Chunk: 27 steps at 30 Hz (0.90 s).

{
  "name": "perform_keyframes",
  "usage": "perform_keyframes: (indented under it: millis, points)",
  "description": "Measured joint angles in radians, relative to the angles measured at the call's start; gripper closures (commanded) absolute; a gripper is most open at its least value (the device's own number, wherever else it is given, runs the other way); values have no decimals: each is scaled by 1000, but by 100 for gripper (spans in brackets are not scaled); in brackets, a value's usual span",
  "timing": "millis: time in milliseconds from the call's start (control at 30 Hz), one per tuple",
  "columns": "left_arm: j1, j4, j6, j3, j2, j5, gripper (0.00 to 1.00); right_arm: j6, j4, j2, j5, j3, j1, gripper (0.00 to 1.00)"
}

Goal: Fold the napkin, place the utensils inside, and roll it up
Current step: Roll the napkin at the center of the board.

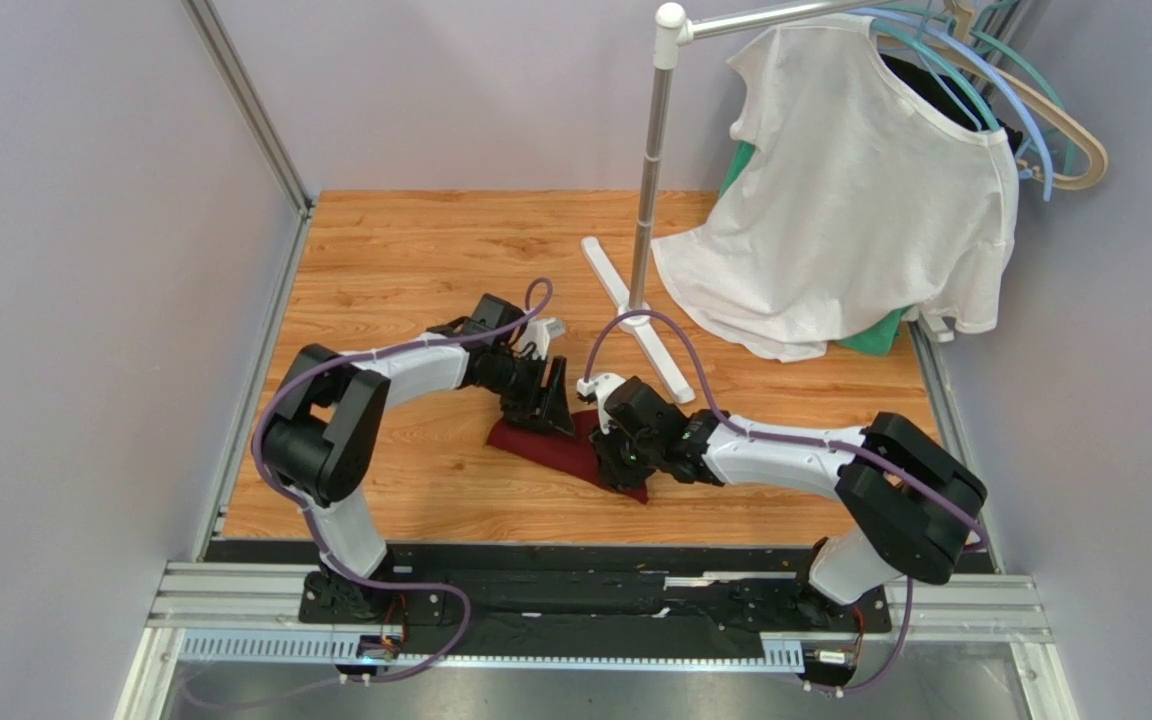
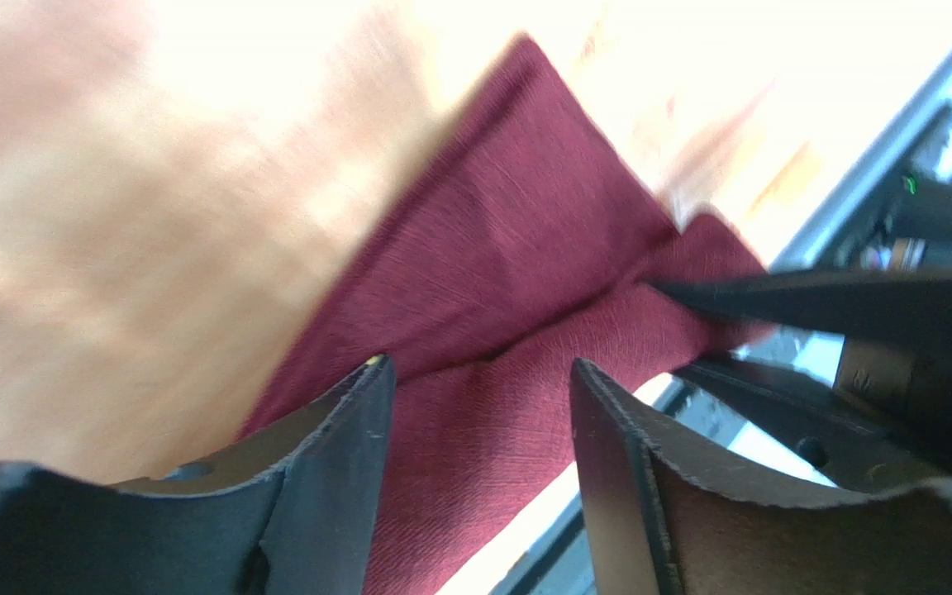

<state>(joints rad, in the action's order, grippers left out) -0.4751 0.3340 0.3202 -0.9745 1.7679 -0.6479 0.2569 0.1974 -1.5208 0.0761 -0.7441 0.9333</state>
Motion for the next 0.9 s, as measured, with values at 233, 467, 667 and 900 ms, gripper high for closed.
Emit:
perform_keyframes:
  millis: [233, 467, 667, 900]
  points:
    - [19, 48, 48, -101, -116, 208, 31, 60, -35, 0, -4, 17, 1, 83]
    - [67, -24, 143, 29, -376, 422, 31, 107, -90, 17, -8, 53, 3, 83]
    - [128, -138, 256, 371, -563, 455, 31, 126, -122, 12, 20, 64, 3, 84]
    - [162, -275, 353, 525, -603, 414, 30, 150, -190, -18, 84, 68, 3, 84]
